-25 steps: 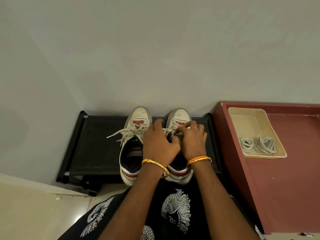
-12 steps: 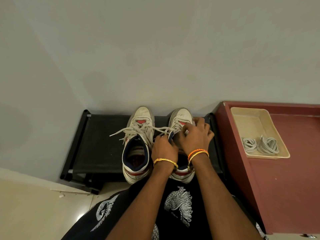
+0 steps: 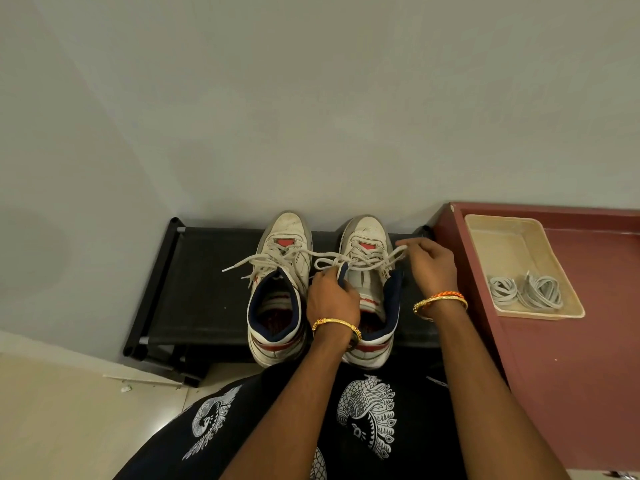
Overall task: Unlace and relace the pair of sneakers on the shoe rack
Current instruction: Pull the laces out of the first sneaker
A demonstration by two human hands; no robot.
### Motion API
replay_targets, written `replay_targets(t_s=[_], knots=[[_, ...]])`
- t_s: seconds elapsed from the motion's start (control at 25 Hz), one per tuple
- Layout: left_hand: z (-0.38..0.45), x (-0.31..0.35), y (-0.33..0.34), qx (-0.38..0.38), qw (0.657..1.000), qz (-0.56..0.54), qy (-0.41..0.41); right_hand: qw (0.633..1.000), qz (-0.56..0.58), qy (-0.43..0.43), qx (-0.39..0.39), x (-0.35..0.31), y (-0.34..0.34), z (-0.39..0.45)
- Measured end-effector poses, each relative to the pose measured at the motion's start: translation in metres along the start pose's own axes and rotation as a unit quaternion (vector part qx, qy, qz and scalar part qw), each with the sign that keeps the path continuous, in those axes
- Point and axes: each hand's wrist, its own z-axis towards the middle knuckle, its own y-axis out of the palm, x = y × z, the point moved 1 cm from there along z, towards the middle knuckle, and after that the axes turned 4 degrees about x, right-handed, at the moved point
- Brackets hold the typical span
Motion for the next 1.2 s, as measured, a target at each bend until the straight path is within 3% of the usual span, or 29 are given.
replay_targets(t_s=[0.04, 0.12, 0.2, 0.32, 0.52, 0.6, 0.68, 0.76, 0.84, 0.92, 0.96, 1.0, 1.04, 1.12, 1.16, 1.2], knots=[[-0.001, 0.0, 0.0, 0.002, 1.0, -0.017, -0.002, 0.995, -0.076, -0.07, -0.009, -0.003, 0.003, -0.004], [-0.002, 0.001, 0.001, 0.003, 0.998, -0.06, -0.004, 0.932, -0.301, -0.199, -0.032, -0.006, 0.017, -0.015], [-0.002, -0.001, 0.002, 0.007, 0.996, -0.089, -0.005, 0.871, -0.43, -0.23, -0.059, -0.007, 0.036, -0.022], [0.0, -0.003, 0.003, 0.01, 0.995, -0.101, -0.001, 0.854, -0.465, -0.223, -0.068, -0.007, 0.051, -0.026], [0.0, -0.002, 0.003, 0.01, 0.995, -0.097, 0.002, 0.879, -0.422, -0.206, -0.079, 0.0, 0.053, -0.023], [-0.001, -0.001, 0.002, 0.012, 0.996, -0.089, 0.003, 0.924, -0.334, -0.176, -0.055, 0.001, 0.048, -0.023], [-0.001, -0.001, 0.002, 0.019, 0.996, -0.082, 0.004, 0.983, -0.16, -0.095, -0.009, -0.003, 0.03, -0.017], [-0.002, -0.001, 0.002, 0.022, 0.997, -0.076, 0.001, 0.998, 0.047, -0.018, 0.033, -0.009, 0.004, -0.01], [-0.001, -0.001, 0.003, 0.026, 0.997, -0.073, -0.005, 0.963, 0.252, 0.073, 0.059, -0.012, -0.018, -0.004], [-0.002, -0.001, 0.004, 0.026, 0.997, -0.07, -0.011, 0.882, 0.436, 0.175, 0.048, -0.006, -0.029, 0.002], [-0.002, -0.002, 0.004, 0.026, 0.997, -0.069, -0.013, 0.85, 0.481, 0.212, 0.042, -0.003, -0.03, 0.004], [-0.001, -0.002, 0.004, 0.026, 0.997, -0.069, -0.014, 0.845, 0.483, 0.227, 0.037, 0.0, -0.03, 0.006], [-0.001, -0.002, 0.004, 0.026, 0.997, -0.068, -0.014, 0.879, 0.426, 0.212, 0.028, 0.0, -0.027, 0.006], [-0.001, -0.002, 0.004, 0.026, 0.997, -0.068, -0.015, 0.986, 0.15, 0.077, -0.004, 0.0, -0.014, 0.002], [-0.001, -0.002, 0.005, 0.025, 0.997, -0.068, -0.016, 1.0, -0.004, -0.013, -0.028, -0.001, -0.003, -0.006], [-0.001, -0.002, 0.005, 0.024, 0.997, -0.067, -0.018, 0.985, -0.134, -0.091, -0.053, 0.0, 0.011, -0.014]])
